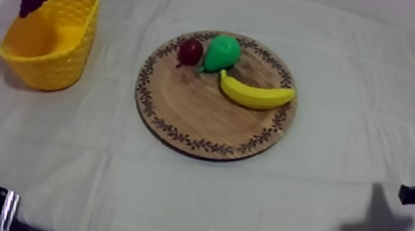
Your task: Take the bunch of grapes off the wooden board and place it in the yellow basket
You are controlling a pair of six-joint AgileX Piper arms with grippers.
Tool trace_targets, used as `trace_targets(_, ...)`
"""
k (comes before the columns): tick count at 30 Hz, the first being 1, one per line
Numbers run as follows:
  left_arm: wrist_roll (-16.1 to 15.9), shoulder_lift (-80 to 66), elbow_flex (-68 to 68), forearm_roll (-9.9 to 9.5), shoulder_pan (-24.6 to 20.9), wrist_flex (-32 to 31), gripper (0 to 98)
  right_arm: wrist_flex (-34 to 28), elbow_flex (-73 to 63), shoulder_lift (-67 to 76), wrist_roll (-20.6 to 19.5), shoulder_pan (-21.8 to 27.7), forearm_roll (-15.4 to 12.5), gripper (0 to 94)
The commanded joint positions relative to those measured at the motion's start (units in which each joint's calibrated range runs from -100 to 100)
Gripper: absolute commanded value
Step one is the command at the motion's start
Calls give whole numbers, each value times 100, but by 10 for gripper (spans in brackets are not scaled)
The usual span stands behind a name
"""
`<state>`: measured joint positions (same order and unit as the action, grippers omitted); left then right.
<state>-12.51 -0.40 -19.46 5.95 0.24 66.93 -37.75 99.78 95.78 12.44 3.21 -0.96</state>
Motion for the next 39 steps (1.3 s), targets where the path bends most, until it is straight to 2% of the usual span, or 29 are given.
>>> trace_targets(1,-8,197,-17,-4,-62,-86,414,1,-1,-2,-1,1,0,3)
trace_targets(16,25,1686,65,3,21,-745,421,1,-1,-2,-1,1,0,3)
trace_targets(27,115,1875,203,7,128,-1006,434,1,-1,-2,-1,1,0,3)
trace_targets(28,125,1853,187,8,120,-1033,468,1,-1,-2,-1,1,0,3)
trace_targets(31,138,1775,114,22,100,-1115,718,1,-1,-2,-1,1,0,3)
trace_targets(33,151,1712,65,27,88,-1156,837,1,-1,-2,-1,1,0,3)
trace_targets(36,185,1610,-23,34,81,-1244,919,1,-1,-2,-1,1,0,3)
trace_targets(39,222,1488,-150,38,92,-1373,949,1,-1,-2,-1,1,0,3)
